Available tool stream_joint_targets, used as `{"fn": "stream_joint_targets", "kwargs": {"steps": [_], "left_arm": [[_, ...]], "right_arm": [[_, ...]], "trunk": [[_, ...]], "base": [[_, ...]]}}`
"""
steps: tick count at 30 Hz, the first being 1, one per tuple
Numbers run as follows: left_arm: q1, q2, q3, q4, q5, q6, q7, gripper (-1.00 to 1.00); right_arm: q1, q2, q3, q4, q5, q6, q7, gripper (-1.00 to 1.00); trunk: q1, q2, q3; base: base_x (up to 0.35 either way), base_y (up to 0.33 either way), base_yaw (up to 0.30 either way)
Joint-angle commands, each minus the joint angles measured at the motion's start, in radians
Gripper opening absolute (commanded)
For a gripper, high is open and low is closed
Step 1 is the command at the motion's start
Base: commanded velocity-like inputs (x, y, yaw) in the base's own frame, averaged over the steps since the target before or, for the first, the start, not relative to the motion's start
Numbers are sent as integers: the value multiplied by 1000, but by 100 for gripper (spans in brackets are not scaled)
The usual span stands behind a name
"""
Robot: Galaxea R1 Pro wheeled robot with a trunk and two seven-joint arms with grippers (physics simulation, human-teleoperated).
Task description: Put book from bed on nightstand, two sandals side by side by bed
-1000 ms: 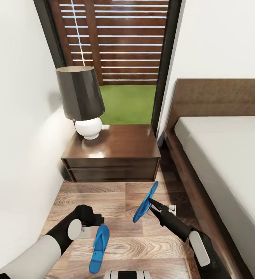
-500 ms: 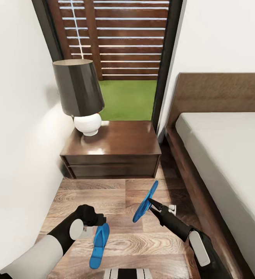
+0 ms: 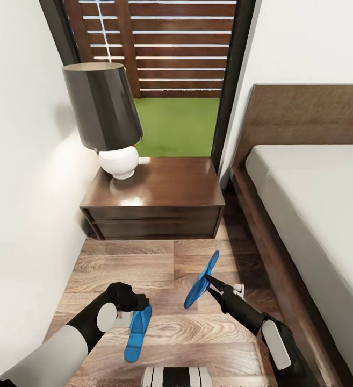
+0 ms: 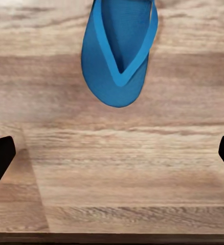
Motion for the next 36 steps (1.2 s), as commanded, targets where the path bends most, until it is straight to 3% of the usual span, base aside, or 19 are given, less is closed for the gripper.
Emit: {"fn": "stream_joint_targets", "kwargs": {"steps": [1,29,36], "left_arm": [[-1,1,-4,-1,0,-3,-2,100],[-1,2,-6,-2,0,-3,-2,100],[-1,1,-7,-2,0,-3,-4,100]], "right_arm": [[-1,1,-3,0,-2,7,2,-100],[-1,1,-3,-5,-2,6,2,-100],[-1,1,-6,-41,-2,-5,-65,-100]], "trunk": [[0,-1,-5],[13,-7,-113],[16,-9,-140]], "base": [[0,0,0],[0,0,0],[0,0,0]]}}
